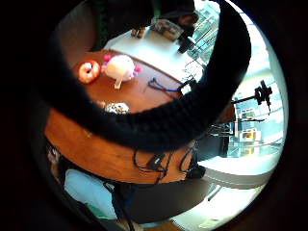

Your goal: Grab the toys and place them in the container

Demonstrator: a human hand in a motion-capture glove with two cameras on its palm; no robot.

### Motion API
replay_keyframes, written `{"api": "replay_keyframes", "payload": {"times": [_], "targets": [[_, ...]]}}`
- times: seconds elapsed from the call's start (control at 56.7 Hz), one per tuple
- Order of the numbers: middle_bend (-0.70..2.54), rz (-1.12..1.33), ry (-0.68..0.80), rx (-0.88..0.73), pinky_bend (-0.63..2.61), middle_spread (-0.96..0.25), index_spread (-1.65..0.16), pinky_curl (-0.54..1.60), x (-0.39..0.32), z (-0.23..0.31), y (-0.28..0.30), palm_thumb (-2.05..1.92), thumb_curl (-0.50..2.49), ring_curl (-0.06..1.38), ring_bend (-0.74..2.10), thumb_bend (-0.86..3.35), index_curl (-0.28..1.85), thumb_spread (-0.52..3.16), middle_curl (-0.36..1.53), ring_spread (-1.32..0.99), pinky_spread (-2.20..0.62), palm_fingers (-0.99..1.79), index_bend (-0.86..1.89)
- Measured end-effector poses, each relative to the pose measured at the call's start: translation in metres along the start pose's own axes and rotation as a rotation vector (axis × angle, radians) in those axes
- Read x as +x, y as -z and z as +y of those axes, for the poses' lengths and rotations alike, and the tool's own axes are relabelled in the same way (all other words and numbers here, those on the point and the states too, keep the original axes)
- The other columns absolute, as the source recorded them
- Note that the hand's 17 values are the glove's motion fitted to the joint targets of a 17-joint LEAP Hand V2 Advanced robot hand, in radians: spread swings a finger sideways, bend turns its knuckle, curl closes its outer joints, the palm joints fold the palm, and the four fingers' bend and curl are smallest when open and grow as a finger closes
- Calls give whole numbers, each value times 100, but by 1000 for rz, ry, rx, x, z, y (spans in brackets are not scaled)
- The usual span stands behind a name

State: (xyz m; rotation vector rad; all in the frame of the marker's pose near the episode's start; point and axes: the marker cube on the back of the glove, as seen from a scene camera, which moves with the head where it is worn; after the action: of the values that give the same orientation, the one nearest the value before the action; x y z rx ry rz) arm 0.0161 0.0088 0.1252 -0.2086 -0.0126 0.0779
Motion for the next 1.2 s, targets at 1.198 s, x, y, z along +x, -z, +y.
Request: {"api": "replay_keyframes", "payload": {"times": [1.198], "targets": [[92, -160, 61, -32, 66, -12, -13, 44, -34, -41, -73, 60, 42, 48, 97, 52, 48, 160, 62, -29, -32, 78, 19]]}}
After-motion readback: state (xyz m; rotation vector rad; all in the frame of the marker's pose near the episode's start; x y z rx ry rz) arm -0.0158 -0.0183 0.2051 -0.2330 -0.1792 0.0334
